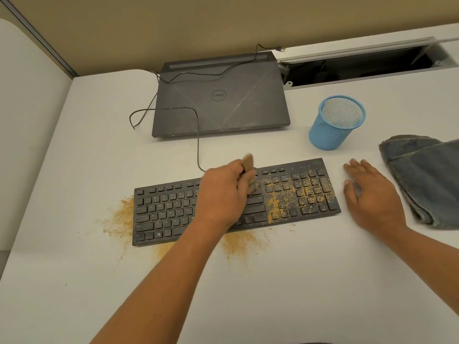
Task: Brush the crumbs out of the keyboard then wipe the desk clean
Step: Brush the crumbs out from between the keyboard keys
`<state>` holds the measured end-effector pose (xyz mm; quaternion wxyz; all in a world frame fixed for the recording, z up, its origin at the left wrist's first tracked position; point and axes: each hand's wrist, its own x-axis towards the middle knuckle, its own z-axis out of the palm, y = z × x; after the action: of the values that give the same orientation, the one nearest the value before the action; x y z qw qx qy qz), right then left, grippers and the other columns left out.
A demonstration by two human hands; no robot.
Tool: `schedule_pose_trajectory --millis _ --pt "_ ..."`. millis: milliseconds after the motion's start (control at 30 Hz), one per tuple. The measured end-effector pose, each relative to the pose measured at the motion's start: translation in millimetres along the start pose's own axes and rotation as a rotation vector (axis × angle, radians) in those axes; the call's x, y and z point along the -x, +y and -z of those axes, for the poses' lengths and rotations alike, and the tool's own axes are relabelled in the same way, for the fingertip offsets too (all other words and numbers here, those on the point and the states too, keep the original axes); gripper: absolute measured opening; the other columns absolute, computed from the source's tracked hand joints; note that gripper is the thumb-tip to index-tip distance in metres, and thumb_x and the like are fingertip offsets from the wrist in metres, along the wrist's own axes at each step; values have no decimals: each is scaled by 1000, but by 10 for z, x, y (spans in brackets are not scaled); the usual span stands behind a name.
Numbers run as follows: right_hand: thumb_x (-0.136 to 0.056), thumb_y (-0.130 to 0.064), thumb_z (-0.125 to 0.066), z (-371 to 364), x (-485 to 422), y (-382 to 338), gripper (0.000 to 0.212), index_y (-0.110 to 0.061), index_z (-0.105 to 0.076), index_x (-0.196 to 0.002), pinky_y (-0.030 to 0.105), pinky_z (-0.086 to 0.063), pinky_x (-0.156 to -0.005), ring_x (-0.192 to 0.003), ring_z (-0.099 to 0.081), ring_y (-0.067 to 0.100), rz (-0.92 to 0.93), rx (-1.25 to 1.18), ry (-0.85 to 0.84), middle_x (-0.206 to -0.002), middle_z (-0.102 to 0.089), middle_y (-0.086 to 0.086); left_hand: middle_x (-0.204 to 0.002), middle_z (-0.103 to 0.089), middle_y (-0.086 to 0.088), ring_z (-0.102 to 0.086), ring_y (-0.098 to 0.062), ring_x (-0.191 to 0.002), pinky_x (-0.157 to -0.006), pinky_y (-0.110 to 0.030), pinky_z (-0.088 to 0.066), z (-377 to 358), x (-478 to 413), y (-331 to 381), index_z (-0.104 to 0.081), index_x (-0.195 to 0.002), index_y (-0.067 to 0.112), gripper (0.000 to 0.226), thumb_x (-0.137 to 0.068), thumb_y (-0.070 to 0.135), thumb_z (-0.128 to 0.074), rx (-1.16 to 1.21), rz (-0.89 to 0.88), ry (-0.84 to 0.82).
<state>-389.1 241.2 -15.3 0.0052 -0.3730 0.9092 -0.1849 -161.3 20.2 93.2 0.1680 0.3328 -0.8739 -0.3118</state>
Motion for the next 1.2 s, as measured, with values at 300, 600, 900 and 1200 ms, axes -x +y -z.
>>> schedule_pose_trajectory --millis 300,600,900,1200 --pt "-91 -36 -34 24 0 -15 58 -7 -56 -136 45 -35 -114 -138 -43 30 3 -2 -3 -145 -53 11 -51 -49 22 -53 0 -47 -52 -12 -43 -88 186 51 -61 -71 26 25 -95 34 -60 -60 128 95" --pt "-91 -39 -32 20 -6 -8 61 -9 -56 -137 45 -35 -114 -139 -42 28 -7 -4 -9 -146 -52 10 -59 -60 16 -57 -1 -53 -56 -15 -46 -32 104 30 -69 -80 18 24 -95 34 -59 -46 178 84" --pt "-91 -40 -31 16 -6 -2 61 -10 -55 -137 47 -36 -114 -140 -41 27 -13 2 -17 -146 -51 9 -59 -60 18 -62 -2 -58 -60 -20 -51 24 213 -11 -66 -76 21 21 -94 32 -61 4 199 115" --pt "-91 -39 -32 11 -1 -2 60 -10 -56 -137 45 -35 -114 -140 -41 27 -13 -5 -10 -146 -51 8 -63 -63 16 -62 -3 -60 -62 -20 -52 95 278 -89 -70 -79 19 18 -93 30 -64 7 164 124"
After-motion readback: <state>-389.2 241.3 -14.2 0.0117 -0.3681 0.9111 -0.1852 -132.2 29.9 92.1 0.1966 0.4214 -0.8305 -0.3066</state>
